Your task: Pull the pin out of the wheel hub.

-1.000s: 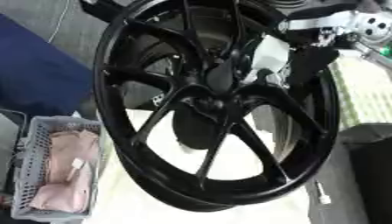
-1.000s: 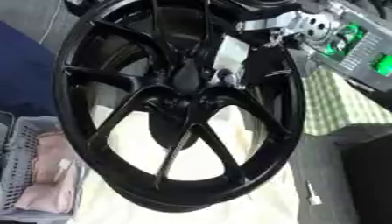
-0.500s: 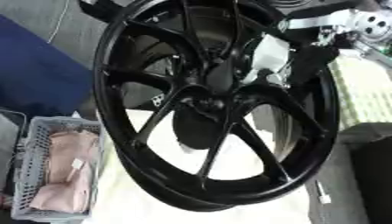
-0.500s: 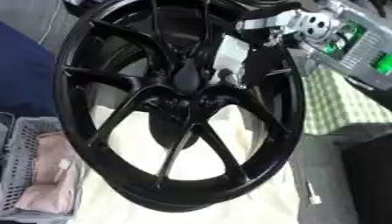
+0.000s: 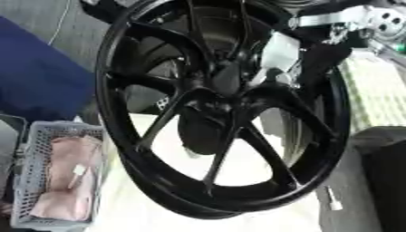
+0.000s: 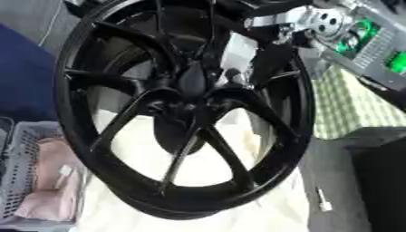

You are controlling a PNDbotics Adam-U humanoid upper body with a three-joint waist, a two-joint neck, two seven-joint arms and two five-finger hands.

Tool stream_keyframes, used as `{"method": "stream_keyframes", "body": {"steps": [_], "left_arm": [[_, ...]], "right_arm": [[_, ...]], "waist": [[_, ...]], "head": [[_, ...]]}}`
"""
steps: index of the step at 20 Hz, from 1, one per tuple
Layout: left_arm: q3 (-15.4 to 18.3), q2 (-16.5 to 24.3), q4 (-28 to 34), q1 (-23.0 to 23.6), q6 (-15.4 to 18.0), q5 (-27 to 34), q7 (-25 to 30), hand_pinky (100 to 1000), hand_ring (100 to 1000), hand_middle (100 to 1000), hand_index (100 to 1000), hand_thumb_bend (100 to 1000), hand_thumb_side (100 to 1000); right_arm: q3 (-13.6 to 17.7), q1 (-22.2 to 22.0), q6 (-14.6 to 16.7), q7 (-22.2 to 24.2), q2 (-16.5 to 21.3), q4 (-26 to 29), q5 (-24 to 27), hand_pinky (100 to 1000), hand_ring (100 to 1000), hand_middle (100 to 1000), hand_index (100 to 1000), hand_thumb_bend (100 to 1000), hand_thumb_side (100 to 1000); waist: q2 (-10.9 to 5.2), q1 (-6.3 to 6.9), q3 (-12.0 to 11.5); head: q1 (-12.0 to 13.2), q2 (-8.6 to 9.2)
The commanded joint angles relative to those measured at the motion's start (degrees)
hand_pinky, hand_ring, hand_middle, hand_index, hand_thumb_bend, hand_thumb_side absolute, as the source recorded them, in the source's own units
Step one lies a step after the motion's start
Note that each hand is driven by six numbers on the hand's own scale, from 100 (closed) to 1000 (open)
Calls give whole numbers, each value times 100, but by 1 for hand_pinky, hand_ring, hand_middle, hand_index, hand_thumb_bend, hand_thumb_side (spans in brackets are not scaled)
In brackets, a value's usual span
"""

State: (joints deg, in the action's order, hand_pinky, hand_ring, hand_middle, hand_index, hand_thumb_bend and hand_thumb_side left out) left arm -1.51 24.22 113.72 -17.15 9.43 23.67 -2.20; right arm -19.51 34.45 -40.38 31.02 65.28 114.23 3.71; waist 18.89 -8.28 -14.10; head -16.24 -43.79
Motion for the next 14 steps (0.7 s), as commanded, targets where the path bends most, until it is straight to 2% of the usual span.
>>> {"method": "stream_keyframes", "body": {"steps": [1,9,14], "left_arm": [[49,93,87,-23,5,-3,19,724,649,619,782,100,658],[52,106,87,-7,4,-8,19,725,650,620,781,100,658],[66,125,87,9,13,-25,5,725,651,620,780,100,657]], "right_arm": [[182,125,-412,434,192,36,-56,634,494,486,614,100,100],[349,340,-516,800,214,36,-309,626,482,482,607,100,100],[620,565,-598,1165,268,36,-640,636,483,483,610,100,100]], "waist": [[-151,41,23],[-161,40,45],[-167,34,84]], "head": [[2,-33],[16,-33],[48,-33]]}}
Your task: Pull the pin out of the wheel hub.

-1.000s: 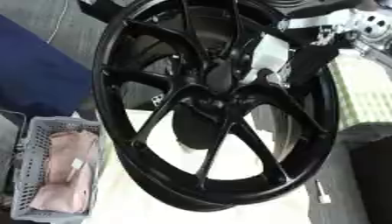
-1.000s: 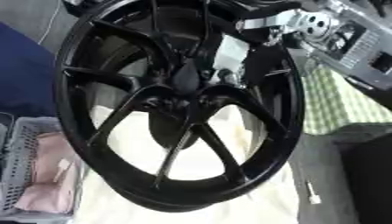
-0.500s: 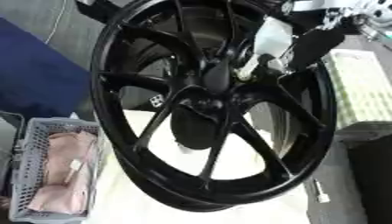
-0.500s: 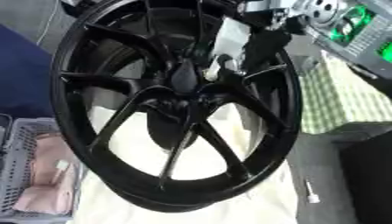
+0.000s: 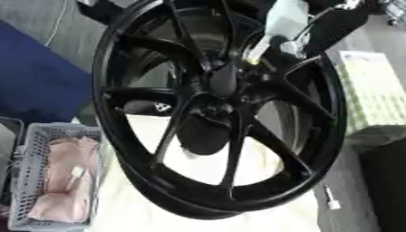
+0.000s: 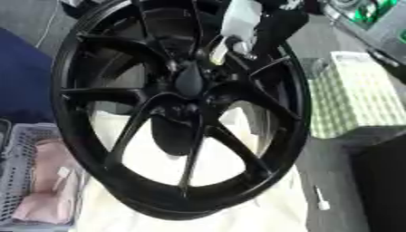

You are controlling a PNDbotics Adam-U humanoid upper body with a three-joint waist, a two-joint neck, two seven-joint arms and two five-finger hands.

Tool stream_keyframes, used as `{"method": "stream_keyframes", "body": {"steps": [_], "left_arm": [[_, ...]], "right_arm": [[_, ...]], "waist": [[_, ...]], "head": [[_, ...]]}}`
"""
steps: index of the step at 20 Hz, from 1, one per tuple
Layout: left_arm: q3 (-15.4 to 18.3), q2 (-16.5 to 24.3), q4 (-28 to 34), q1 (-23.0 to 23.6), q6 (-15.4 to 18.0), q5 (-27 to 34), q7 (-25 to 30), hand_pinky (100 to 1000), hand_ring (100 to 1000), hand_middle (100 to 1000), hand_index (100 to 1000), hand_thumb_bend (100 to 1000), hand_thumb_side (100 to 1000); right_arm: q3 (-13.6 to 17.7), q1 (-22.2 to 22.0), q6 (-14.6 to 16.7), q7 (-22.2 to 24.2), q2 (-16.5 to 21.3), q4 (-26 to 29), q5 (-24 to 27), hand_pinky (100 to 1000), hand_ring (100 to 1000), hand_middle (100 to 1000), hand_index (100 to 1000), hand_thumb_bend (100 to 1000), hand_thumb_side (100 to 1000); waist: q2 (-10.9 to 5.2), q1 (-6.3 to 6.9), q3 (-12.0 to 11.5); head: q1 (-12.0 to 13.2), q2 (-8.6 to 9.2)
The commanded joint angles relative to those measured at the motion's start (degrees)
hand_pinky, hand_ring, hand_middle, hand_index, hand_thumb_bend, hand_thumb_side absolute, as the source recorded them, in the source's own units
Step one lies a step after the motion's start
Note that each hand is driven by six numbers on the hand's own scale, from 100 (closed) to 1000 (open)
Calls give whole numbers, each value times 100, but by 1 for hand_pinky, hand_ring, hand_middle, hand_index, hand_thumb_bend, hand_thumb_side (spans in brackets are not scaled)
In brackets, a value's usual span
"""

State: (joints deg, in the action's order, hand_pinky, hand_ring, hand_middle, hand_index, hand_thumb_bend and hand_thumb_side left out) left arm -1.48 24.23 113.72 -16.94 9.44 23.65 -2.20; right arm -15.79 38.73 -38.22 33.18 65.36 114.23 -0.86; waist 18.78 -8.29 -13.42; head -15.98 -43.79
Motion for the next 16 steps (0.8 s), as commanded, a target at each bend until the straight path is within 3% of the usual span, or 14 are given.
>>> {"method": "stream_keyframes", "body": {"steps": [1,9,16], "left_arm": [[67,129,87,-5,14,-28,2,725,651,620,780,100,657],[103,172,87,44,33,-63,-42,726,651,621,780,100,656],[142,238,87,98,61,-100,-86,726,651,621,780,100,655]], "right_arm": [[322,180,-836,1043,264,36,-264,636,483,483,610,100,100],[1145,233,-991,1763,546,36,-1243,646,477,479,606,100,100],[1962,-60,-1332,1876,851,-211,-2001,656,472,472,603,100,100]], "waist": [[-156,33,23],[-177,36,122],[-236,26,231]], "head": [[32,-33],[118,-33],[210,-33]]}}
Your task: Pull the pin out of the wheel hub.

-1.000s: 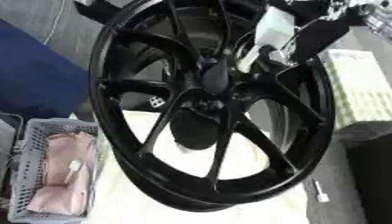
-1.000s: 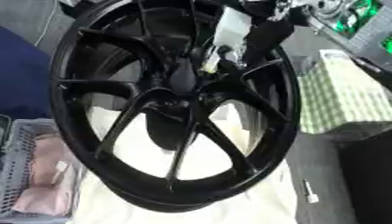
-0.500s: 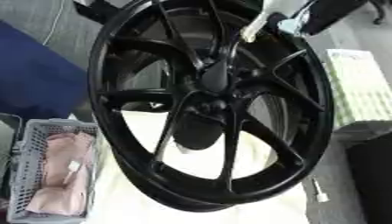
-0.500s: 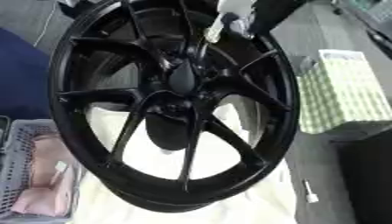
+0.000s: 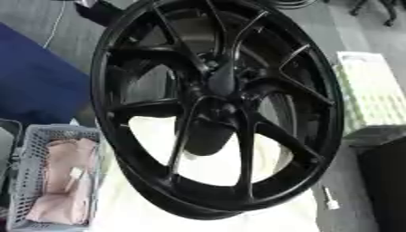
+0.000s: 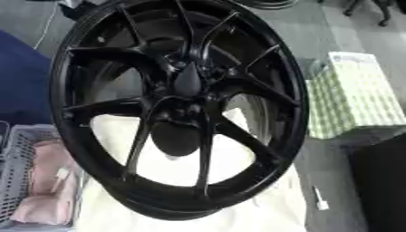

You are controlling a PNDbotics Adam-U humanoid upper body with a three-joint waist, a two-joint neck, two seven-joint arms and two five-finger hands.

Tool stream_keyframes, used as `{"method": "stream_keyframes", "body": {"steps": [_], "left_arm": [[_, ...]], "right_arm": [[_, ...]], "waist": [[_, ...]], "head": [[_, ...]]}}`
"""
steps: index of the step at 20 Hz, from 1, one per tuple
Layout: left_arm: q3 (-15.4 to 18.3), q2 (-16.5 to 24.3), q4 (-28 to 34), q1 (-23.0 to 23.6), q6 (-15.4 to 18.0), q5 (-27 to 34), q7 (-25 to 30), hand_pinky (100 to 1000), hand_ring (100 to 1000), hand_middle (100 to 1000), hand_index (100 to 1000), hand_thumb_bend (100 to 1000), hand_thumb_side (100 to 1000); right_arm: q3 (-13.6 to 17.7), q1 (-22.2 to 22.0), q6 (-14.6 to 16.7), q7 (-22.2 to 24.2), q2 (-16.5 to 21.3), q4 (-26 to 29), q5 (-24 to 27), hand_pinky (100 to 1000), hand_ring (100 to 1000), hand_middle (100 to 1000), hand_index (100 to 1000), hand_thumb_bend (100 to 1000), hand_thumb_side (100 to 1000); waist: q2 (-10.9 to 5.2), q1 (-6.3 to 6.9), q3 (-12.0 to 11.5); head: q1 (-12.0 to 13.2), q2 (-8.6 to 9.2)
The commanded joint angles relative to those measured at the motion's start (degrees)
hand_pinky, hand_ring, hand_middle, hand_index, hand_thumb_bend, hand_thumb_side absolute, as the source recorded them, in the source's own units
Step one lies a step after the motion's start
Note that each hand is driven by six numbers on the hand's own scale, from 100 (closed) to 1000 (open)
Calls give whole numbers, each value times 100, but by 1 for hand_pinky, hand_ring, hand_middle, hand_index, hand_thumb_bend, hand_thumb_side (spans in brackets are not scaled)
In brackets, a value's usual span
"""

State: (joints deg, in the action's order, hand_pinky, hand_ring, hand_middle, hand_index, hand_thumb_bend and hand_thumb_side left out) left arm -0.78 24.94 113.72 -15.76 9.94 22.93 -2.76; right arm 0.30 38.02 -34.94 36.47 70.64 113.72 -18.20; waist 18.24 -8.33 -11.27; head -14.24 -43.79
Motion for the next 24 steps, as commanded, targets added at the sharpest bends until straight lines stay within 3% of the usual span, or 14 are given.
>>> {"method": "stream_keyframes", "body": {"steps": [1,4,8,11,13,14,15,16,17,18,19,20,22,24], "left_arm": [[77,173,87,-14,14,-33,-36,726,651,621,780,100,654],[104,196,87,30,23,-53,-65,726,652,621,780,100,655],[129,221,87,77,24,-79,-104,727,652,622,780,100,655],[142,235,87,91,30,-94,-123,727,652,622,780,100,655],[150,239,87,101,36,-105,-133,727,652,622,780,100,655],[153,240,87,103,38,-109,-138,727,652,622,780,100,655],[155,240,87,103,38,-111,-143,727,652,622,780,100,655],[156,240,87,102,38,-113,-145,727,652,622,780,100,655],[158,242,87,99,42,-115,-147,727,652,622,780,100,654],[158,243,87,95,45,-117,-148,727,652,622,780,100,655],[158,241,87,93,46,-118,-149,727,653,622,780,100,655],[157,239,87,94,45,-119,-148,727,653,622,780,100,655],[156,233,87,98,43,-124,-146,727,653,622,781,100,656],[154,228,87,105,33,-126,-148,727,653,622,781,100,656]], "right_arm": [[454,-25,-1682,1543,371,-318,-384,658,472,472,603,100,100],[750,-235,-1698,1517,578,-1102,-1074,686,480,477,615,100,100],[1163,-500,-1702,1530,760,-2589,-2627,732,510,498,645,100,100],[1478,-574,-1703,1337,794,-3519,-3429,760,538,515,662,100,100],[1579,-719,-1703,1272,872,-4314,-3982,790,583,550,689,146,100],[1615,-779,-1703,1295,907,-4728,-4303,821,662,606,733,232,100],[1654,-829,-1703,1371,929,-5140,-4615,835,711,639,758,244,100],[1687,-851,-1703,1459,921,-5469,-4819,883,845,772,863,191,100],[1704,-877,-1703,1505,907,-5791,-4868,925,976,890,930,215,100],[1699,-899,-1703,1528,909,-6034,-4851,958,1000,956,975,193,100],[1695,-923,-1703,1540,917,-6241,-4809,986,1000,1000,1000,147,189],[1692,-938,-1703,1545,933,-6381,-4774,1000,1000,1000,1000,100,391],[1684,-979,-1703,1549,973,-6647,-4768,1000,1000,1000,1000,100,675],[1659,-1051,-1703,1550,1034,-6979,-4925,1000,1000,1000,1000,100,680]], "waist": [[-192,27,27],[-217,12,67],[-255,-20,123],[-265,-28,150],[-262,-33,156],[-260,-35,153],[-258,-35,147],[-256,-34,141],[-254,-33,134],[-251,-34,127],[-249,-34,120],[-247,-35,116],[-243,-44,113],[-239,-57,112]], "head": [[50,-33],[91,-33],[149,-33],[190,-33],[204,-33],[204,-33],[204,-33],[208,-33],[210,-33],[207,-33],[201,-33],[195,-33],[178,-33],[161,-33]]}}
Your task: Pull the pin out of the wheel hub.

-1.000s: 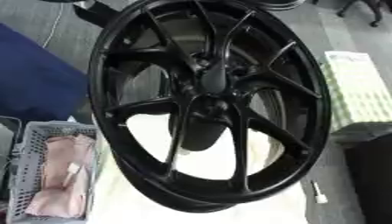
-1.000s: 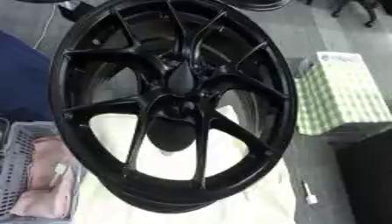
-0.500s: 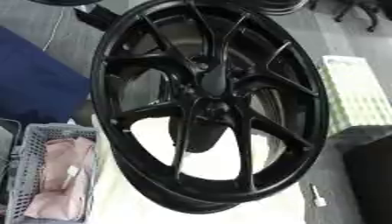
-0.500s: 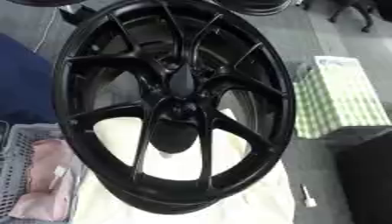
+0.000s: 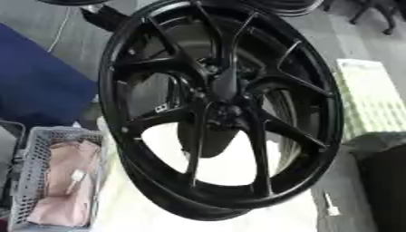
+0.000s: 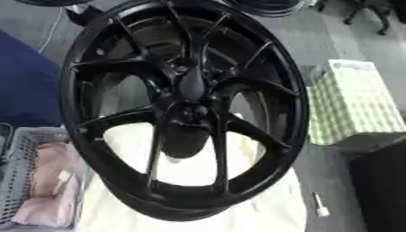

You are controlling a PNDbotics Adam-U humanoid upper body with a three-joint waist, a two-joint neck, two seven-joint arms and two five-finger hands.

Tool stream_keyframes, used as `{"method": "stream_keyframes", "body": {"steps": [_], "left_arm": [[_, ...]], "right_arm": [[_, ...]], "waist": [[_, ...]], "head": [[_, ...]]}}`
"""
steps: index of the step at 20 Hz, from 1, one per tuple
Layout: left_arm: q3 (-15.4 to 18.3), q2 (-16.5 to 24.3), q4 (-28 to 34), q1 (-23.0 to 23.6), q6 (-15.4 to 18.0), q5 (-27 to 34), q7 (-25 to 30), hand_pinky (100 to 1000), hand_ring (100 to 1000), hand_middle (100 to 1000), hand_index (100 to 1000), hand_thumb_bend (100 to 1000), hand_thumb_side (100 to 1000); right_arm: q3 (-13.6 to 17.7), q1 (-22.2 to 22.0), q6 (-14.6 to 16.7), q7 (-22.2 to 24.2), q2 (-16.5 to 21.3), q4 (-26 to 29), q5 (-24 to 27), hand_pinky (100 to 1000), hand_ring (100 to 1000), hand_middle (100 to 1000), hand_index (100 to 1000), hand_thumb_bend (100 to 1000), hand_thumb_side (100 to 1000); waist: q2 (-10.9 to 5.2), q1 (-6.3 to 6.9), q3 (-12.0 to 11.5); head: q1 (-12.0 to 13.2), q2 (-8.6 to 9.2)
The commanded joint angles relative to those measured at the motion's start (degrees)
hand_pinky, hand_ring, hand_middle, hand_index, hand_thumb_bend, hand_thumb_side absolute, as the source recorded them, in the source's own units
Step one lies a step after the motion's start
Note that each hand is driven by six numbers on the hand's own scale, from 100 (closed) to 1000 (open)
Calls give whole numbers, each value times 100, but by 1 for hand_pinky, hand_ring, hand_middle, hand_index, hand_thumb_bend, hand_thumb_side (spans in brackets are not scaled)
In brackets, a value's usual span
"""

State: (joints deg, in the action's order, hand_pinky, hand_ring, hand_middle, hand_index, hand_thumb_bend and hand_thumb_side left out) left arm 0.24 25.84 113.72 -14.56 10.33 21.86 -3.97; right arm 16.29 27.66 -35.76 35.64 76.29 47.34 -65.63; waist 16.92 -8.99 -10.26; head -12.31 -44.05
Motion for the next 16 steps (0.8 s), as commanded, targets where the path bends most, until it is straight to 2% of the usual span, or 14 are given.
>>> {"method": "stream_keyframes", "body": {"steps": [1,3,6,7,8,10,11,12,13,14,16], "left_arm": [[50,139,87,-14,-9,-21,-27,727,653,622,781,100,656],[50,140,87,-13,-11,-23,-26,727,653,623,781,100,656],[47,137,87,-10,-17,-25,-23,727,653,622,781,100,656],[46,134,87,-10,-20,-22,-23,727,653,622,781,100,657],[46,132,87,-12,-22,-20,-24,727,653,622,781,100,657],[45,127,87,-16,-19,-16,-21,727,652,622,781,100,656],[42,123,87,-16,-20,-15,-20,727,652,622,781,100,656],[42,119,87,-17,-20,-14,-18,727,652,621,780,100,656],[41,113,87,-23,-18,-13,-16,727,652,621,780,100,656],[43,108,87,-28,-13,-13,-15,727,652,621,780,100,656],[40,96,87,-36,-7,-10,-8,727,651,620,780,100,655]], "right_arm": [[57,-32,-1620,1633,487,-492,-269,1000,1000,1000,1000,100,700],[67,-20,-1620,1633,482,-620,-318,1000,1000,1000,1000,100,736],[68,-13,-1620,1633,448,-600,-254,1000,1000,1000,1000,100,733],[68,3,-1620,1633,433,-513,-259,1000,1000,1000,1000,100,714],[81,37,-1620,1633,405,-357,-279,1000,1000,1000,1000,100,652],[145,174,-1620,1632,293,271,-350,950,1000,996,994,100,447],[167,261,-1620,1615,221,716,-372,921,1000,949,982,100,397],[188,351,-1620,1580,139,1216,-350,880,959,870,941,100,346],[188,461,-1620,1490,43,1822,-219,845,902,802,894,100,343],[165,532,-1620,1363,-46,2396,-6,845,902,802,894,100,343],[11,667,-1609,1090,-204,3517,711,816,853,751,856,100,410]], "waist": [[-107,3,10],[-107,-5,13],[-106,-11,19],[-106,-11,17],[-107,-8,17],[-108,2,22],[-108,11,20],[-108,20,19],[-106,31,11],[-103,40,10],[-98,54,-16]], "head": [[-40,-7],[-46,-7],[-46,-7],[-45,-7],[-43,-7],[-40,-7],[-41,-7],[-46,-7],[-57,-7],[-59,-7],[-95,-7]]}}
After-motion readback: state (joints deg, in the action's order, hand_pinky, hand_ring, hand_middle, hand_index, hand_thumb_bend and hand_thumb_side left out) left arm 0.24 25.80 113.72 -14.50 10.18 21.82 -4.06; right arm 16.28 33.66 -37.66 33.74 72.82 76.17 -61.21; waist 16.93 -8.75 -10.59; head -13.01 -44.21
